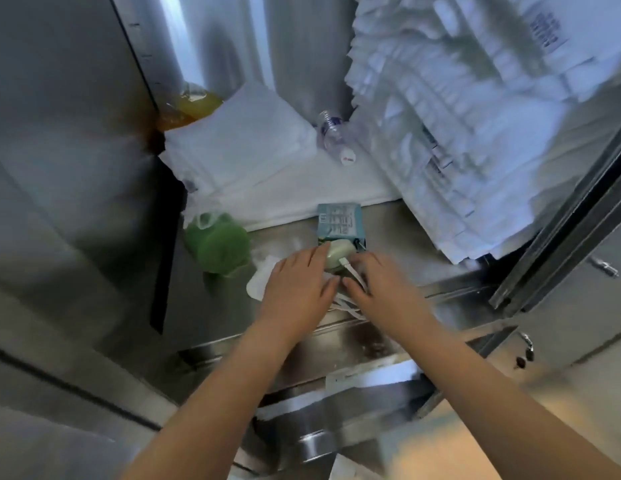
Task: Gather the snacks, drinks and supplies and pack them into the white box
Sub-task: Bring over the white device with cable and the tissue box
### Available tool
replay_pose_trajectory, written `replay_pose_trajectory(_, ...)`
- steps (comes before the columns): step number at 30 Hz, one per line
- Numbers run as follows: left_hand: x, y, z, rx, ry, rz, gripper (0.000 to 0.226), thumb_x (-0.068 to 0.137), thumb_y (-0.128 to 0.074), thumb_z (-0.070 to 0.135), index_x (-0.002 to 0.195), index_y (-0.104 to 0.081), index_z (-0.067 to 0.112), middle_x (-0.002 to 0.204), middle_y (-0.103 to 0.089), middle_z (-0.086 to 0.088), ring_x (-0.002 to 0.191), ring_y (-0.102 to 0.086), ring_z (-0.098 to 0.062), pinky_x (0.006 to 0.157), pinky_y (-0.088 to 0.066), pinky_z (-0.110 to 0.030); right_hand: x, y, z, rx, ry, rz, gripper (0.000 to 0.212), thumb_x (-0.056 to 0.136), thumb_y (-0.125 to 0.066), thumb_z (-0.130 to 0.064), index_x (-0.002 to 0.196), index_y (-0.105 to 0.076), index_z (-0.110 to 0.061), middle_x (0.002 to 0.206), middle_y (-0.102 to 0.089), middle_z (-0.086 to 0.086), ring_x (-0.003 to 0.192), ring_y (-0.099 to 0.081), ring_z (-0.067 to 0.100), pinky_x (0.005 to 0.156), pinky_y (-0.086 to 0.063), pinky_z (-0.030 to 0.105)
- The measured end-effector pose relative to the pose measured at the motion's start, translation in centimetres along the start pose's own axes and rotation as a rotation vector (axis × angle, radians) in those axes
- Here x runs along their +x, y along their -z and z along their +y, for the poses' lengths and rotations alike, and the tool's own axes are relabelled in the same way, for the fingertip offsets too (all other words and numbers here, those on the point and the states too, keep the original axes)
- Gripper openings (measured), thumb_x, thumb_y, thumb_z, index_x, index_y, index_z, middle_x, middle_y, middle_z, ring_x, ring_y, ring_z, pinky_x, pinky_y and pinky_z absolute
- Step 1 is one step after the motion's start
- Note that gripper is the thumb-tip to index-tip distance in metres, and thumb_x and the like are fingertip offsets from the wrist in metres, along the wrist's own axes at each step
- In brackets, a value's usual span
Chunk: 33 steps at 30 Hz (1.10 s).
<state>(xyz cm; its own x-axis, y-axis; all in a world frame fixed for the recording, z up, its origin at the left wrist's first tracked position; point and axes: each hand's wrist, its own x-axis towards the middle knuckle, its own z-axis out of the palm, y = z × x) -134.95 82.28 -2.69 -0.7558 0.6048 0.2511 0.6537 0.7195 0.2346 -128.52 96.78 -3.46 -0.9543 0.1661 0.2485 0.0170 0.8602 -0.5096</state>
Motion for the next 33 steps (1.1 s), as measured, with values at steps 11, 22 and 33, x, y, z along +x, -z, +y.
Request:
replay_pose_trajectory(11,1.8,-1.8,-1.5,-0.302,0.085,0.136,0.040,0.088,-0.058,0.024,0.126,-0.047,0.023,0.119,-0.053,0.000,0.095,-0.057,-0.019,0.074,-0.043,-0.029,2.6,-1.4,1.4,0.183,0.072,0.062,0.011,0.092,-0.053,-0.014,0.102,-0.054,-0.010,0.105,-0.047,0.004,0.080,-0.044,0.006,0.068,-0.033,0.015)
replay_pose_trajectory(22,0.6,-1.5,-0.1,-0.422,0.303,0.359,0.042,0.079,-0.069,0.015,0.119,-0.058,0.021,0.109,-0.052,0.008,0.093,-0.050,0.001,0.084,-0.037,-0.010,3.4,-1.2,2.8,0.334,0.263,-0.118,0.019,0.097,-0.042,-0.025,0.111,-0.049,-0.014,0.114,-0.041,-0.003,0.092,-0.052,0.011,0.079,-0.044,0.023)
replay_pose_trajectory(33,-0.4,0.0,-1.9,-0.288,0.287,0.374,0.040,0.079,-0.067,0.004,0.118,-0.058,0.012,0.112,-0.050,0.003,0.106,-0.048,-0.009,0.093,-0.029,-0.007,5.5,-1.3,1.4,0.280,0.344,-0.240,0.019,0.095,-0.047,-0.033,0.107,-0.054,-0.022,0.112,-0.049,-0.010,0.097,-0.051,0.008,0.082,-0.046,0.032)
